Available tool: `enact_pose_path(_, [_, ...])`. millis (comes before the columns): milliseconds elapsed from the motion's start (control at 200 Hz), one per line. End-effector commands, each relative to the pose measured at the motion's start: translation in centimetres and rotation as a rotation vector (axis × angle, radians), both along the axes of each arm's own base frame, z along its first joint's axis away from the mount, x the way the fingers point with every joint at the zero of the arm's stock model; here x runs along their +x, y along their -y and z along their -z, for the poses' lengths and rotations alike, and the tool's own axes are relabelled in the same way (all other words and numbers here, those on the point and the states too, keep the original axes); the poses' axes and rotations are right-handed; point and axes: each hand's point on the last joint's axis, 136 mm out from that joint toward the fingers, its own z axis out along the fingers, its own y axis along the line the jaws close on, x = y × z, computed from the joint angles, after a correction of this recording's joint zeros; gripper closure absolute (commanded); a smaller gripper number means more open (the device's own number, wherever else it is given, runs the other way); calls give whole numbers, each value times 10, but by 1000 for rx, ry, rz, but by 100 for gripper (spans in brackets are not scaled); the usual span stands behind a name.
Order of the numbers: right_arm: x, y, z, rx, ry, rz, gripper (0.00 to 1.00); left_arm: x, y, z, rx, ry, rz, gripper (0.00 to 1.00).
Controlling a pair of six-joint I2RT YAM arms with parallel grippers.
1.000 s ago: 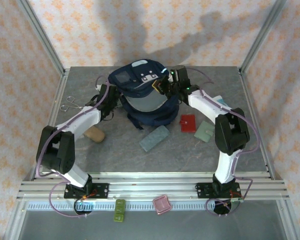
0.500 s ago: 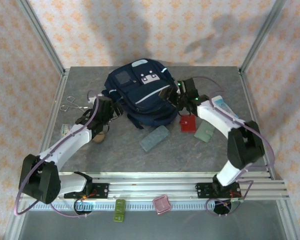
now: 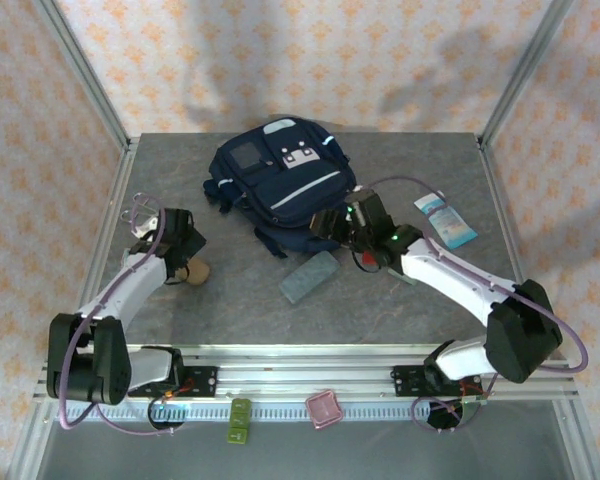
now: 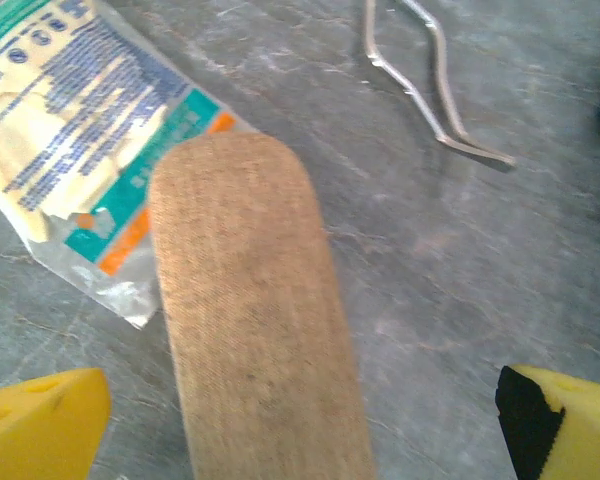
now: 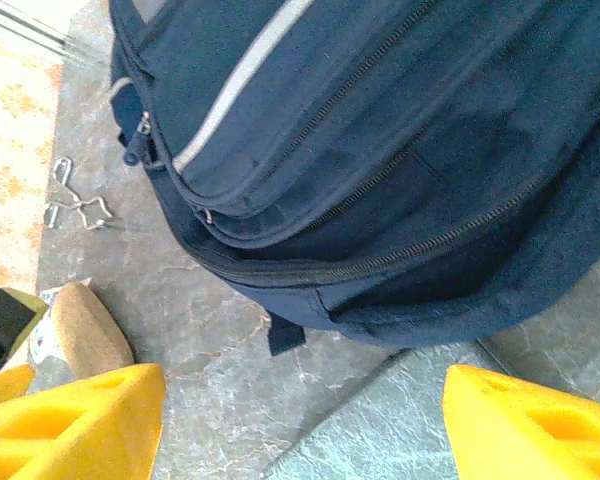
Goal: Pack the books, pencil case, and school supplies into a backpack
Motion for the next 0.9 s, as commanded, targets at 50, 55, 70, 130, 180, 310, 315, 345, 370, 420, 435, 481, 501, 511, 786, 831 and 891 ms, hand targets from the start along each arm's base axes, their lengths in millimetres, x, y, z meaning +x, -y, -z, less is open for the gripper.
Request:
enact_pose_path(50, [3,0,-17,46,57,24,29,10,-16,10,-8,-31,-30,1])
enact_pose_path(55, [3,0,-18,46,58,24,29,10,-16,11,-9,-33,-31,0])
enact_pose_path(70, [3,0,-18,48,59,23,29,12,-16,12,-13,-35,-30,1])
enact_pose_path(130, [3,-2,-22,56,64,19,29,16,-20,18,-1,-58,-43,0])
enact_pose_path(180, [2,-4,-23,64,64,13,30,19,-22,22,14,-63,-46,0])
enact_pose_path(310, [0,-4,-22,79,59,17,31,29,-23,32,19,-91,-40,1])
enact_pose_path(315, [0,-4,-21,78,58,17,31,29,-23,32,20,-92,-39,1])
enact_pose_path(345, [0,-3,-20,78,54,20,31,30,-23,35,20,-101,-35,1])
enact_pose_path(370, [0,-3,-20,80,52,21,32,32,-23,37,19,-104,-32,2])
enact_pose_path(420, [-1,-2,-18,79,46,25,32,32,-23,42,18,-121,-29,5])
enact_pose_path(435, [-1,-2,-17,79,47,25,32,32,-23,42,17,-122,-28,6])
enact_pose_path(481, [-1,-2,-17,78,46,27,32,32,-22,45,15,-132,-27,10])
enact_pose_path(501, [-1,-2,-17,78,46,29,32,32,-22,46,11,-133,-26,13])
enact_pose_path(511, [-1,-1,-17,77,46,30,32,32,-21,46,9,-132,-23,15])
enact_pose_path(786, [2,-5,-20,82,56,20,32,28,-15,60,-19,-165,5,32])
enact_pose_path(831, [2,-5,-21,83,57,16,33,28,-13,59,-28,-161,11,33])
enact_pose_path(891, [1,-5,-20,82,55,14,33,30,-10,57,-42,-148,21,40])
